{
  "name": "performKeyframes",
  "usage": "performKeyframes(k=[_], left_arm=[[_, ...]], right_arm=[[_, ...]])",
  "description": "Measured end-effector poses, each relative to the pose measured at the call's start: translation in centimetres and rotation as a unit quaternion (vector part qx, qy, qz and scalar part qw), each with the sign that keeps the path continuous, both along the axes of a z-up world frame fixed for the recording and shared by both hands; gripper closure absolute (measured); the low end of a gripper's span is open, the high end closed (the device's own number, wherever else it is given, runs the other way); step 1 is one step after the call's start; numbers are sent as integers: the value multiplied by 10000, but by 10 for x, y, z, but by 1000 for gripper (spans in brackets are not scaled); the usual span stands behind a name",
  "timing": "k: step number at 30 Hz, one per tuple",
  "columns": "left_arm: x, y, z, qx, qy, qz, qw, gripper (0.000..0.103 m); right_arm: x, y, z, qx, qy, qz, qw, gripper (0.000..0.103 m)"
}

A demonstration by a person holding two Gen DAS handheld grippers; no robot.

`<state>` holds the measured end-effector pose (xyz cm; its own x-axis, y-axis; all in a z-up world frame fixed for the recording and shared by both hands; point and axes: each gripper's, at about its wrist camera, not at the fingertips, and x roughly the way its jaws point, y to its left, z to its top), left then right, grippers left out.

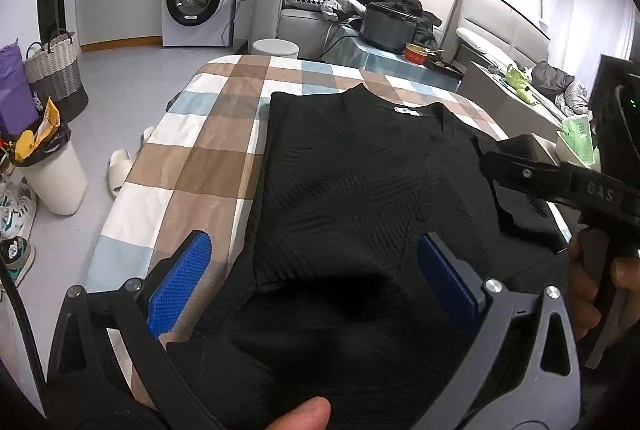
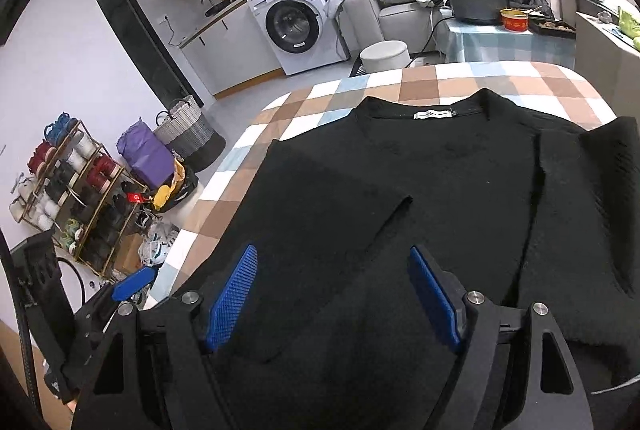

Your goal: Fold small clothes

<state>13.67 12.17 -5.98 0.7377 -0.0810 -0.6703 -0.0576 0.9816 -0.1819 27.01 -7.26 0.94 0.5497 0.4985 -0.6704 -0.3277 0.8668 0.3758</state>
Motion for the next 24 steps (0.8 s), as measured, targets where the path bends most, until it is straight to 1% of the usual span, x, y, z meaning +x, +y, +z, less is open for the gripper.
performKeyframes(k=[4,8,14,17,18,19,20,21,22,23,24], left_arm=[[0,6,-1,-71,16,115,9999,1],[0,18,-2,-98,10,242,9997,1],[1,34,-6,-155,115,390,9991,1],[1,39,-6,-216,116,395,9989,1],[1,40,-6,-241,121,392,9989,1],[1,40,-6,-248,130,395,9988,1],[1,41,-7,-254,146,401,9988,1],[1,42,-8,-264,158,402,9987,1],[2,43,-9,-277,176,401,9987,1],[2,43,-9,-282,188,405,9986,1],[2,43,-10,-284,197,406,9986,1]], right_arm=[[10,4,-8,86,143,-70,9998,24],[22,5,-19,153,358,-173,9991,29],[45,10,-37,366,709,-311,9963,37],[56,16,-47,452,887,-371,9943,49],[60,20,-51,405,910,-397,9942,56],[63,23,-54,338,921,-427,9943,66],[66,25,-57,289,948,-457,9940,71],[70,27,-60,238,981,-472,9938,87],[74,31,-61,101,982,-440,9941,96],[76,33,-57,40,875,-429,9952,96],[78,34,-49,3,636,-449,9970,97]])
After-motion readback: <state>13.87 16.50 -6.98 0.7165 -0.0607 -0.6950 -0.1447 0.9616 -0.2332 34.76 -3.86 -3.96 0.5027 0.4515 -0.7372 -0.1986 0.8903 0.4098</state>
